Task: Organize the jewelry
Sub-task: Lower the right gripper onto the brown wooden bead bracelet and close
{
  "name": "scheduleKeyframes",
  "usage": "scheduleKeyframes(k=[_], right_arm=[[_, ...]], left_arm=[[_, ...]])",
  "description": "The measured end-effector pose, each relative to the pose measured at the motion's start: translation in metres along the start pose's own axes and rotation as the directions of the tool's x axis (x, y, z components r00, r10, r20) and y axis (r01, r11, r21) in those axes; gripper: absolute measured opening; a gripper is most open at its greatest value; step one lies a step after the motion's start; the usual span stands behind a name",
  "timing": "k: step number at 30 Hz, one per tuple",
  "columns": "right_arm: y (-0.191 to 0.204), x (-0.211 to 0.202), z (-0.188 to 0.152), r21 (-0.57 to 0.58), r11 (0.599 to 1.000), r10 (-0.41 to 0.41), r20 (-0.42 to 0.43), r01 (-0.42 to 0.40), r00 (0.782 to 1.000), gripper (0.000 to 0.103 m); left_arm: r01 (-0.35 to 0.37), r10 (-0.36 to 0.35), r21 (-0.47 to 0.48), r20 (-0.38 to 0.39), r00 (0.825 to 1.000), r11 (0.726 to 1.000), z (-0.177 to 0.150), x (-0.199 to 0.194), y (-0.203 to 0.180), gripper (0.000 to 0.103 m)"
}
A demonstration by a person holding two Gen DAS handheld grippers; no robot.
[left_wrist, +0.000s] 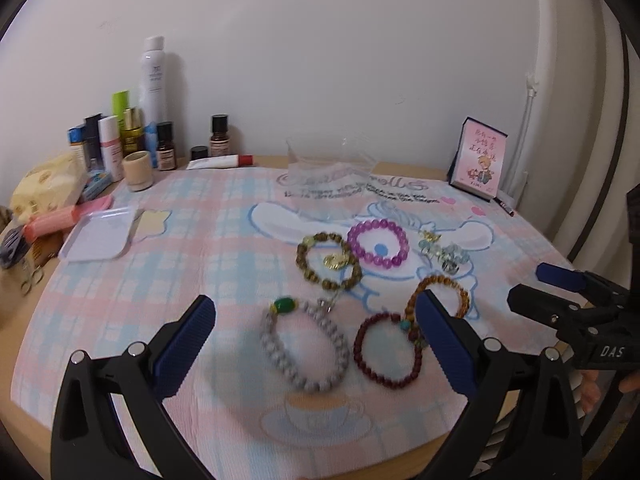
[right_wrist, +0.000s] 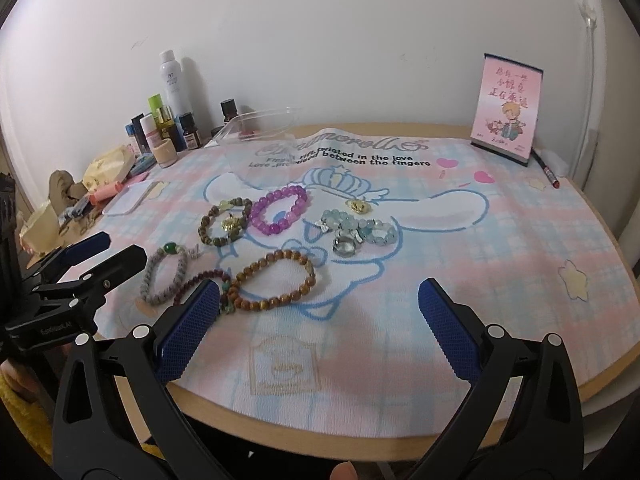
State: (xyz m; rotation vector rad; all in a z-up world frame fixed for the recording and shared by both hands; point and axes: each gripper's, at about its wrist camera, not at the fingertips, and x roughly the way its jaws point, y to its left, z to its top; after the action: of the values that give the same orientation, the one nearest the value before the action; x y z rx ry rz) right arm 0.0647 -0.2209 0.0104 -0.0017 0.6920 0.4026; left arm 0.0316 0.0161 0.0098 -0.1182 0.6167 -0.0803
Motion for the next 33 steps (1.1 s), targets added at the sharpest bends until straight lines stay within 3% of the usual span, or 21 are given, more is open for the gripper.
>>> scheduleKeyframes(k=[2, 7, 9, 15, 19, 21, 25, 33], right_arm=[[-0.003, 0.005, 0.005, -0.002, 1.000, -0.006, 0.001, 0.006, 1.000, 0.095], [-0.020, 0.023, 0.022, 0.008, 1.000, 0.000, -0.032, 0.000, 0.999, 0.083], [-0.029, 0.030, 0.031, -0.001, 1.000, -0.008, -0.050, 0.008, 0.999, 0.076], [-0.048, 0.053, 0.047, -0.077, 0.997, -0.004, -0.125, -0.006, 0.992, 0.055], [-0.062, 0.073, 0.052, -0.120, 0.993, -0.008, -0.204, -0.016, 0.979, 0.040], [-0.065, 0.086, 0.053, -0.150, 0.988, 0.001, -0.251, -0.040, 0.968, 0.038], [-0.064, 0.100, 0.054, -0.161, 0.979, 0.069, -0.292, -0.121, 0.954, 0.035], [-0.058, 0.109, 0.058, -0.206, 0.971, 0.056, -0.313, -0.126, 0.948, 0.028]], left_arm=[[0.038, -0.038, -0.011, -0.032, 0.999, 0.999, 0.010, 0.009, 0.005, 0.098], [0.156, -0.162, -0.070, -0.096, 0.982, 0.985, 0.032, 0.035, 0.025, 0.098], [0.181, -0.190, -0.077, -0.128, 0.973, 0.980, 0.038, 0.046, 0.029, 0.091], [0.193, -0.200, -0.054, -0.248, 0.948, 0.980, 0.051, 0.081, 0.035, 0.062], [0.174, -0.179, -0.042, -0.300, 0.937, 0.984, 0.057, 0.100, 0.038, 0.054], [0.168, -0.165, -0.020, -0.329, 0.930, 0.986, 0.057, 0.107, 0.036, 0.045], [0.156, -0.143, 0.009, -0.351, 0.926, 0.988, 0.057, 0.115, 0.032, 0.040], [0.146, -0.127, 0.026, -0.367, 0.921, 0.989, 0.057, 0.125, 0.030, 0.028]])
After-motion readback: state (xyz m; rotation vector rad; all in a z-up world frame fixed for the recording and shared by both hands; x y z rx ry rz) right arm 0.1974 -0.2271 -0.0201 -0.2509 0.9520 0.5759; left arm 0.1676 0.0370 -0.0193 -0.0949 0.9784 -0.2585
